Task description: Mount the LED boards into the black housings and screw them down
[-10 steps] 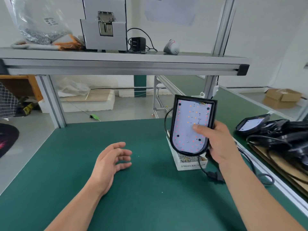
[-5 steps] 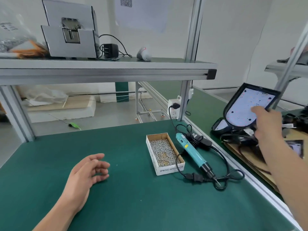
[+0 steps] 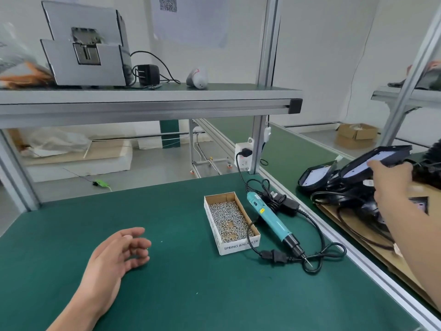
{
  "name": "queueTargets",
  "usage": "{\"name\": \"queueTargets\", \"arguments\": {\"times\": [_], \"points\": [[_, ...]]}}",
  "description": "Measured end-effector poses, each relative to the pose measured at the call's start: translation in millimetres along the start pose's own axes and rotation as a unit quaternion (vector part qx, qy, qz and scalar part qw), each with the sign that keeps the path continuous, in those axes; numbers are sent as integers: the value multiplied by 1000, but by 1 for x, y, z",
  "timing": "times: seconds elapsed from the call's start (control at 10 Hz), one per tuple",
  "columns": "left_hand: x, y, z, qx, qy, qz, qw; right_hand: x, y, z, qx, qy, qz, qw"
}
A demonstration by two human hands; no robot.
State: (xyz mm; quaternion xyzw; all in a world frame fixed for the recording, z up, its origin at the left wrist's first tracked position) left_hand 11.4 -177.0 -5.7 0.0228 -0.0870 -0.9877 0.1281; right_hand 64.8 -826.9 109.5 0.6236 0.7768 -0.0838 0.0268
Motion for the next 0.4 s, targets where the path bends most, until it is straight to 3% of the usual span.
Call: {"name": "queueTargets", "arguments": {"times": [0.1, 0.4], "points": [[-1, -1, -1, 3, 1, -4, 1000, -3, 2, 11, 127, -60, 44, 989], [0, 2, 0, 13, 6, -9, 1000, 22, 1, 0, 217, -210, 90, 949]]}}
Point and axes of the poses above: each hand's wrist, its own x-axis away from the middle knuckle, its own y-axis out of the palm, z = x × y, the point moved 1 cm from there along -x, towards the middle knuckle, and after that the axes turned 10 degrees about z, right-handed, at the moved point
